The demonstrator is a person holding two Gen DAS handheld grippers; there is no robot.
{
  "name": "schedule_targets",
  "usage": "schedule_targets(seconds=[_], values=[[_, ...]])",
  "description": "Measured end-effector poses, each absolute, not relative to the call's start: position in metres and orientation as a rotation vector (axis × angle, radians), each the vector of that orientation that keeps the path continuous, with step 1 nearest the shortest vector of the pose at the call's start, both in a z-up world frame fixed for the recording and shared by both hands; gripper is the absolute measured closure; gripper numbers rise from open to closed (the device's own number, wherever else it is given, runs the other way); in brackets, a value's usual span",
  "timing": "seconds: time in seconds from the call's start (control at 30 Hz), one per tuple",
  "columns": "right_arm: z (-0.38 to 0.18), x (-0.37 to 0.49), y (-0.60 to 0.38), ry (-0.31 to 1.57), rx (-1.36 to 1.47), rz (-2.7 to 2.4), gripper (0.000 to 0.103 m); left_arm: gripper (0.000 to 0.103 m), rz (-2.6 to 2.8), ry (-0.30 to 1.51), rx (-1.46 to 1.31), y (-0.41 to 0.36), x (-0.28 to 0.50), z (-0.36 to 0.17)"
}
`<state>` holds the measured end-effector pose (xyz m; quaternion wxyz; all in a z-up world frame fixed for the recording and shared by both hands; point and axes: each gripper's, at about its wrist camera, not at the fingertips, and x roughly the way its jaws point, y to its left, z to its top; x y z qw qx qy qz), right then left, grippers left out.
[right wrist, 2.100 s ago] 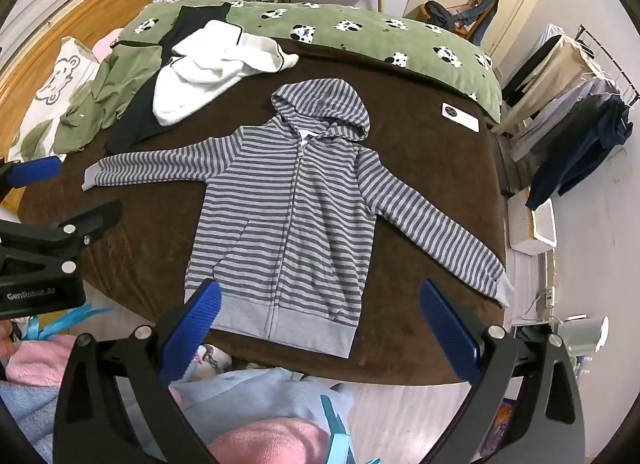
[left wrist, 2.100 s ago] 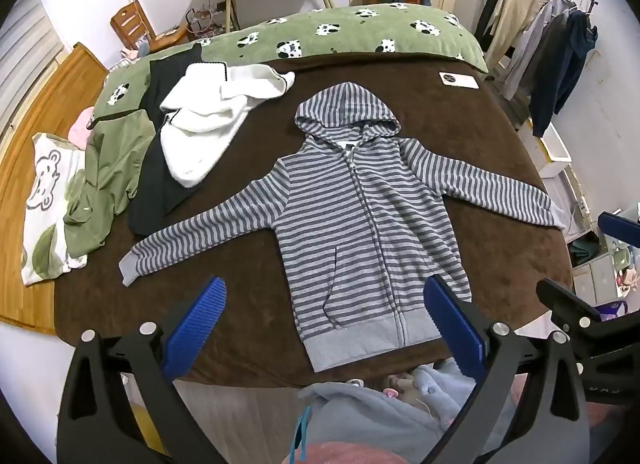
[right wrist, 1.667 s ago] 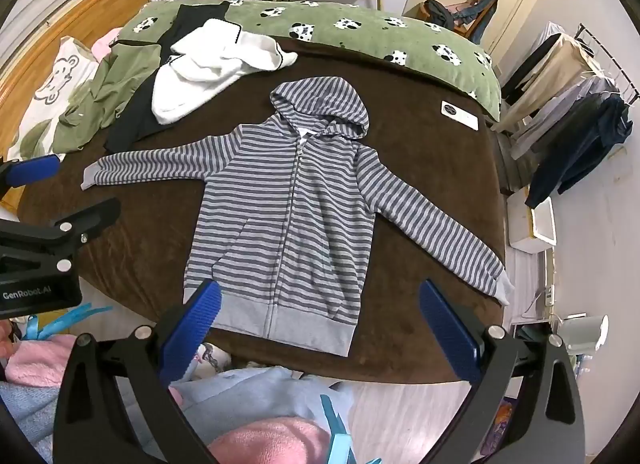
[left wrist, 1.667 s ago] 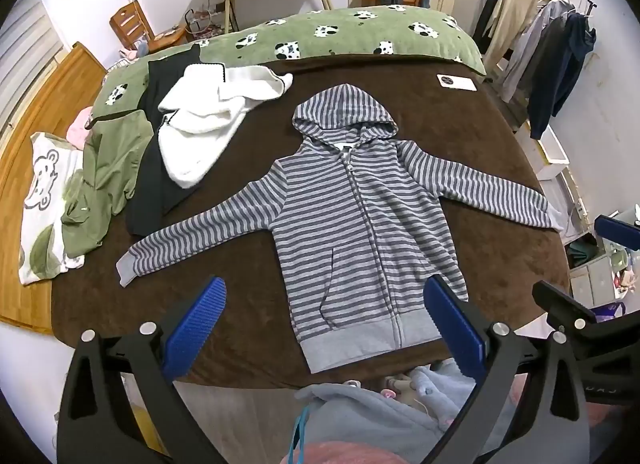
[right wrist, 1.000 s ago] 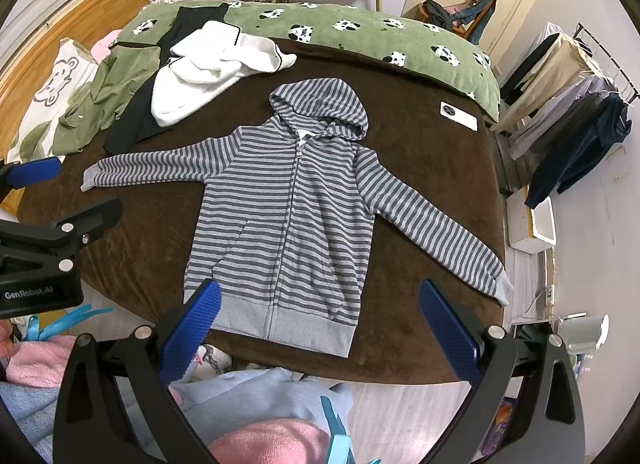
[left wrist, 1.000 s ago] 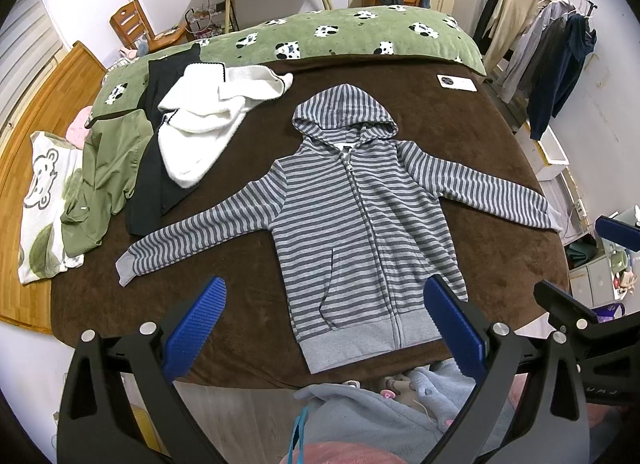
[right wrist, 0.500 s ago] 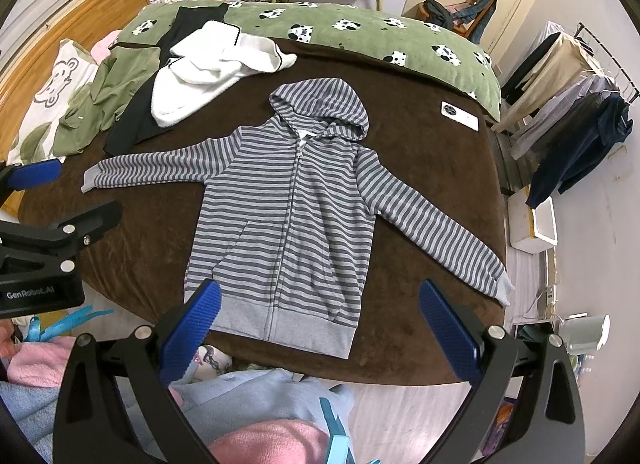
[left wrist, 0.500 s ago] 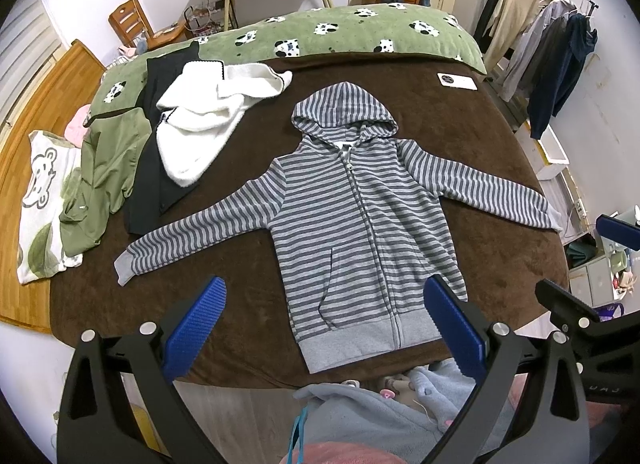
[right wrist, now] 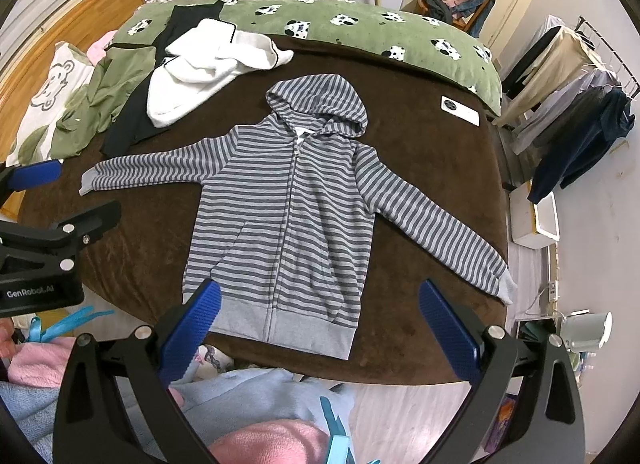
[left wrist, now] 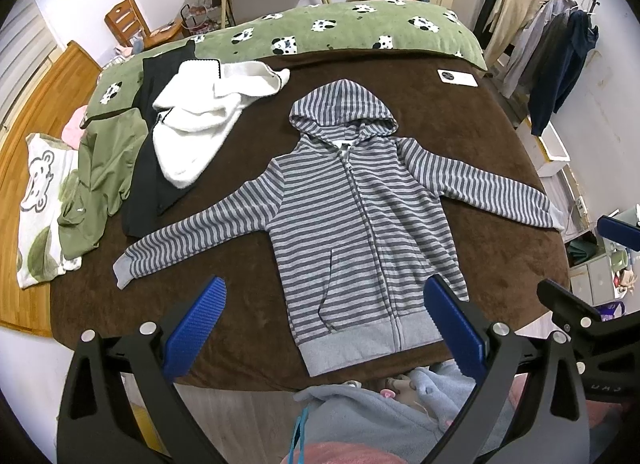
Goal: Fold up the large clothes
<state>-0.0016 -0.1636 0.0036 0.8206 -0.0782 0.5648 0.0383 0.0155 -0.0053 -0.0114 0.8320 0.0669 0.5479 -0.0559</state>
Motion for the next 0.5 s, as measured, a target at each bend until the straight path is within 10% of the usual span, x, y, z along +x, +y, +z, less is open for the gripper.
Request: schedule_targets(seconds=[0.5], values=[[-0.004,0.023,-0.175,1.227,-0.15,0.053,0.006,0.006,-0.141,1.186,0.171,-0.02,0.044,-0.017]])
